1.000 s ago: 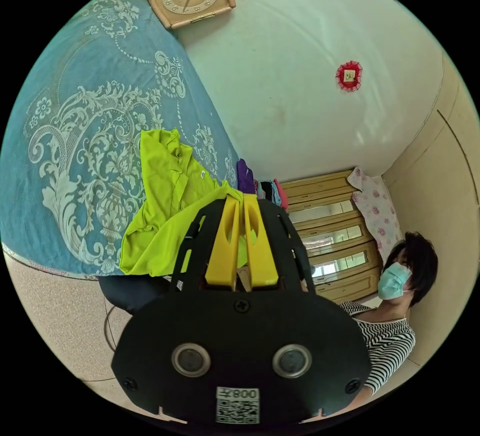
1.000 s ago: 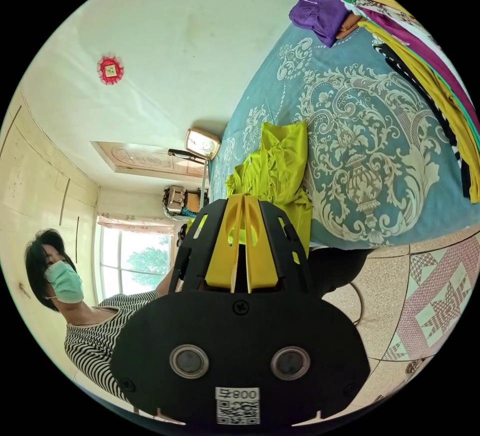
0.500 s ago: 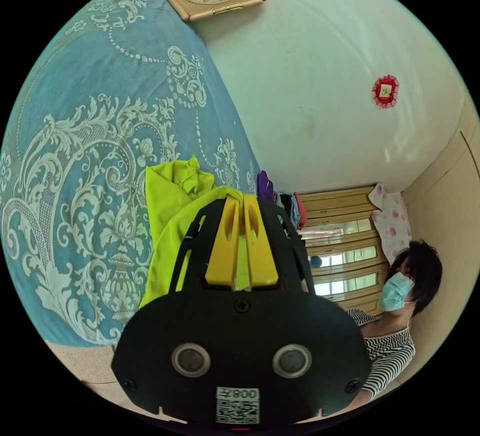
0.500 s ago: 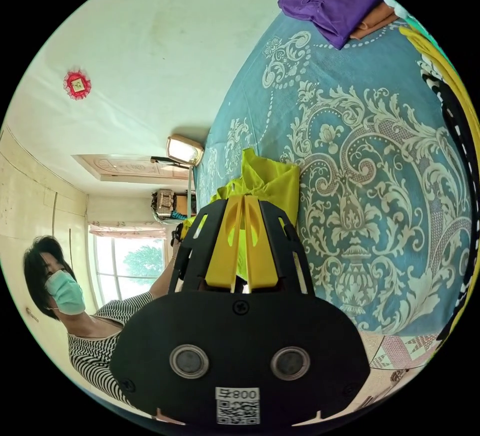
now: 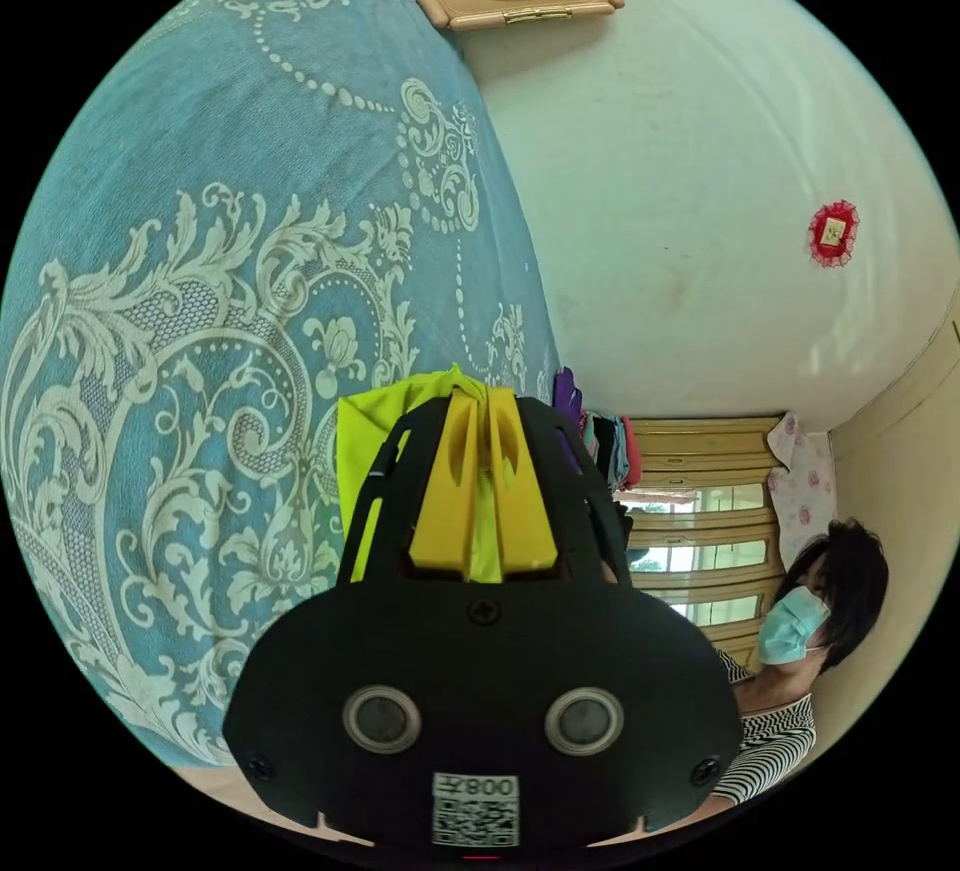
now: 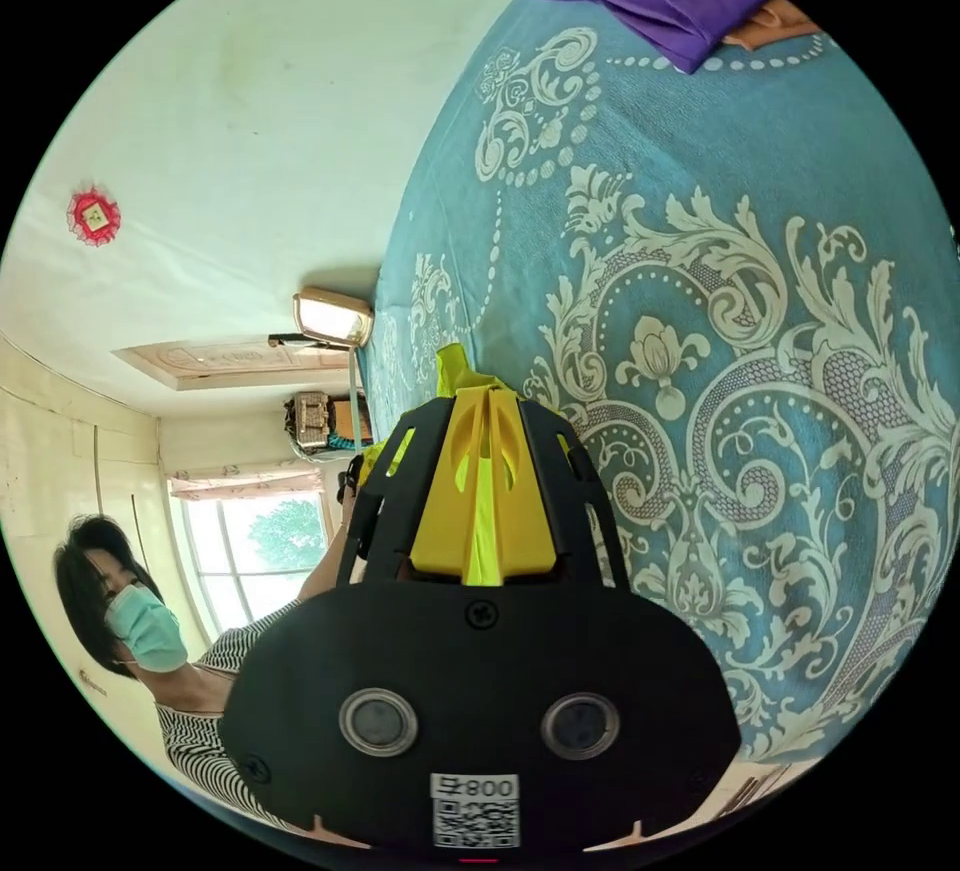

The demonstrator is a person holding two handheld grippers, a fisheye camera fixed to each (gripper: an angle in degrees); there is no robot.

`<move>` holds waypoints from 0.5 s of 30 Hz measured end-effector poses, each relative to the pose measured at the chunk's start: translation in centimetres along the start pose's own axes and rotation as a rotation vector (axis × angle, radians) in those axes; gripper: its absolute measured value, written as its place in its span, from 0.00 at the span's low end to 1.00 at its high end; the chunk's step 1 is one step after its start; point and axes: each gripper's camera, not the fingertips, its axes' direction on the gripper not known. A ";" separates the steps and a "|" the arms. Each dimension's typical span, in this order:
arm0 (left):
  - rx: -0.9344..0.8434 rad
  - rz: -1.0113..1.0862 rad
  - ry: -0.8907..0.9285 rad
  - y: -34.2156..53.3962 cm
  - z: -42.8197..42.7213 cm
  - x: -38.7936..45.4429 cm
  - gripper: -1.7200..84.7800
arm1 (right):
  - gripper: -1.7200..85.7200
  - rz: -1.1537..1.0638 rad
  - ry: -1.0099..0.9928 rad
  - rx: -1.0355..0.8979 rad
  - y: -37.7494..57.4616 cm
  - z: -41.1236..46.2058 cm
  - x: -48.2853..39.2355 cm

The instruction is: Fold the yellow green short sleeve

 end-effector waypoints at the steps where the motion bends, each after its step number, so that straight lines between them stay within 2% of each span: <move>1: 0.007 -0.007 -0.001 -0.6 1.1 -0.6 0.05 | 0.02 0.023 -0.009 -0.001 -0.8 0.7 0.5; 10: 0.056 -0.021 -0.029 -3.5 7.1 -3.3 0.09 | 0.03 0.031 -0.036 0.052 -4.3 3.1 -0.7; 15: 0.116 -0.023 0.001 -3.5 9.5 -4.0 0.10 | 0.04 0.015 0.024 0.076 -5.2 4.0 -2.8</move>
